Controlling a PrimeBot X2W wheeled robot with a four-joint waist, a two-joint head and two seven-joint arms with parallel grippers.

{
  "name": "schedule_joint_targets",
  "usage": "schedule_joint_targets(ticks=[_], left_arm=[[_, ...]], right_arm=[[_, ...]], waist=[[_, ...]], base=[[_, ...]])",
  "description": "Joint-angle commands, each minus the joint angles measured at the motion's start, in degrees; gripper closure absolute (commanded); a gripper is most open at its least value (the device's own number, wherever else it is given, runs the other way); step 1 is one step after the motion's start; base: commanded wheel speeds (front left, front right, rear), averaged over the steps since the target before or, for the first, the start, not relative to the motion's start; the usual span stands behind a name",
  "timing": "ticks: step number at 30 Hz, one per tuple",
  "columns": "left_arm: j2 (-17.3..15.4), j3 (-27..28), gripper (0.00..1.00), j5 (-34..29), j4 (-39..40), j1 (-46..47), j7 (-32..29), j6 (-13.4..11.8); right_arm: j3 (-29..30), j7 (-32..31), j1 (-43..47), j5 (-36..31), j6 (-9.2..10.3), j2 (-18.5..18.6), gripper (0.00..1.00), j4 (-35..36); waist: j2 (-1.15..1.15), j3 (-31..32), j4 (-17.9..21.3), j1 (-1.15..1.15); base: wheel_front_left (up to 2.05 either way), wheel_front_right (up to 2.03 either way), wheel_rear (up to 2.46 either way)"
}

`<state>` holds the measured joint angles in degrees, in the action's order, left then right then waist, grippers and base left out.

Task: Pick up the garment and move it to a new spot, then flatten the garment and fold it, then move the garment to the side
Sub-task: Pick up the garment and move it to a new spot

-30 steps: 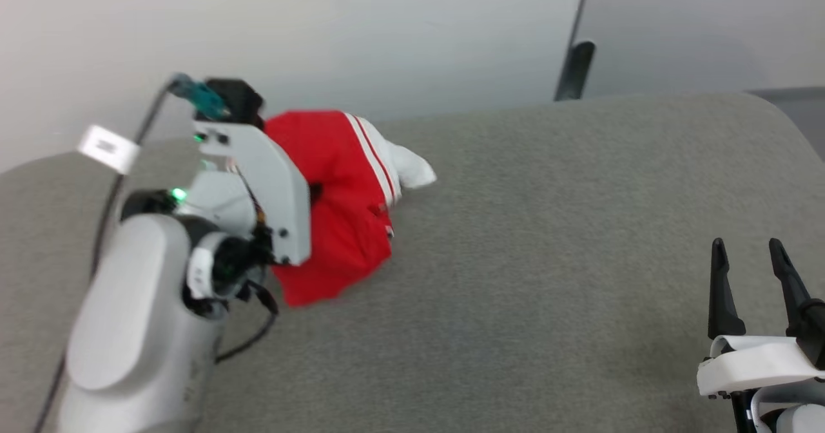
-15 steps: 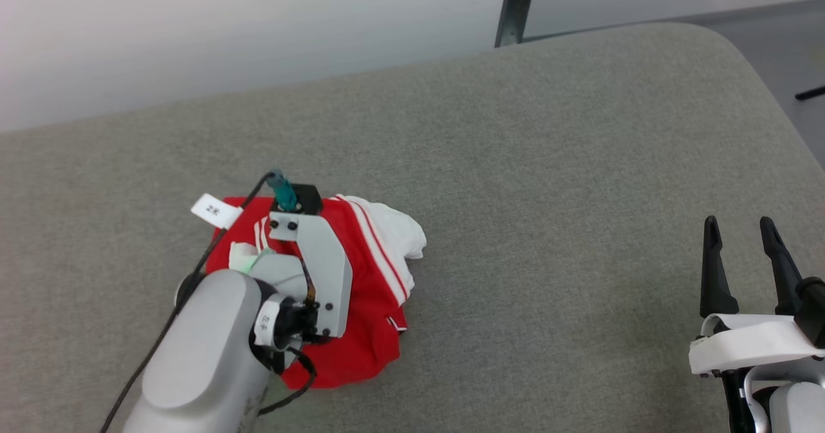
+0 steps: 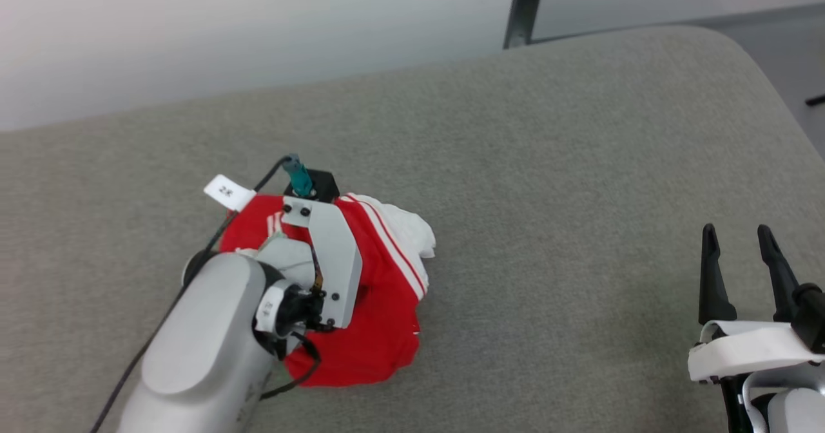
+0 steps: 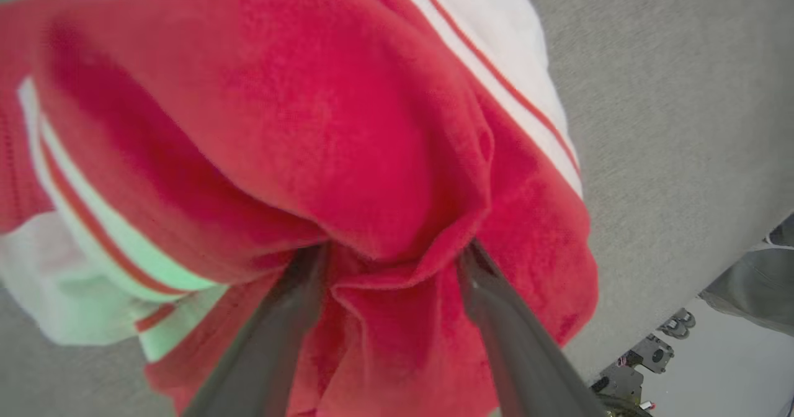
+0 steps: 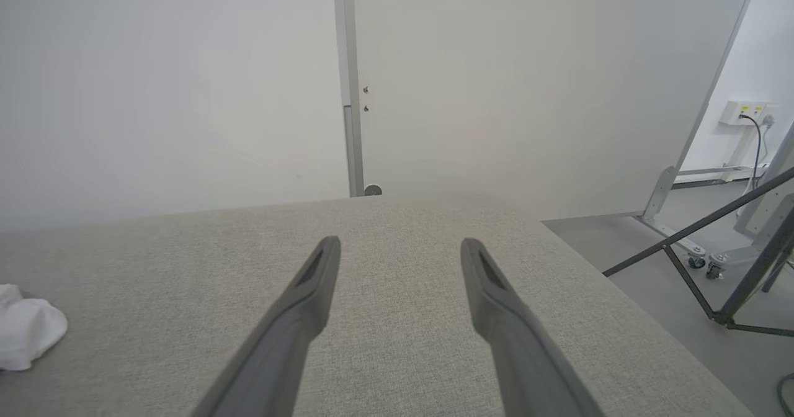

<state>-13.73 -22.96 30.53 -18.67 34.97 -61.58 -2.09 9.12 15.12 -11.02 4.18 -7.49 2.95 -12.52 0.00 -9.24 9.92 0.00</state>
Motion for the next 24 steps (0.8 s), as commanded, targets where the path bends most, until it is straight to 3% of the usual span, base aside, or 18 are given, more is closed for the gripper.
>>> schedule_joint_targets(ticks=[1, 6, 12, 24], left_arm=[[-0.62, 0.22, 0.0, 0.39, 1.34, -0.3, -0.06, 0.31], [-2.68, 1.67, 0.0, 1.39, 7.06, -2.69, 2.38, 1.71], [-4.67, 5.1, 0.0, 3.97, 13.4, -8.13, 12.4, 5.59], [-8.08, 13.56, 0.0, 4.78, 17.73, -21.21, 44.01, 9.14]], right_arm=[[0.13, 0.06, 0.89, -0.36, 0.0, -0.12, 0.0, -0.08], [-0.28, 0.06, 2.35, -1.18, 0.0, -0.11, 0.0, -0.07], [-1.32, 0.06, 4.26, -1.87, 0.0, -0.11, 0.0, 0.17], [-1.79, 0.06, 6.84, -3.09, 0.0, -0.12, 0.0, 0.91]], waist=[[0.0, 2.1, -2.04, 0.0], [0.0, 5.26, -4.85, 0.0], [0.0, 9.01, -8.04, 0.0], [0.0, 12.65, -13.25, 0.0]], base=[[0.0, 0.0, 0.0], [0.0, 0.0, 0.0], [0.0, 0.0, 0.0], [0.0, 0.0, 0.0]])
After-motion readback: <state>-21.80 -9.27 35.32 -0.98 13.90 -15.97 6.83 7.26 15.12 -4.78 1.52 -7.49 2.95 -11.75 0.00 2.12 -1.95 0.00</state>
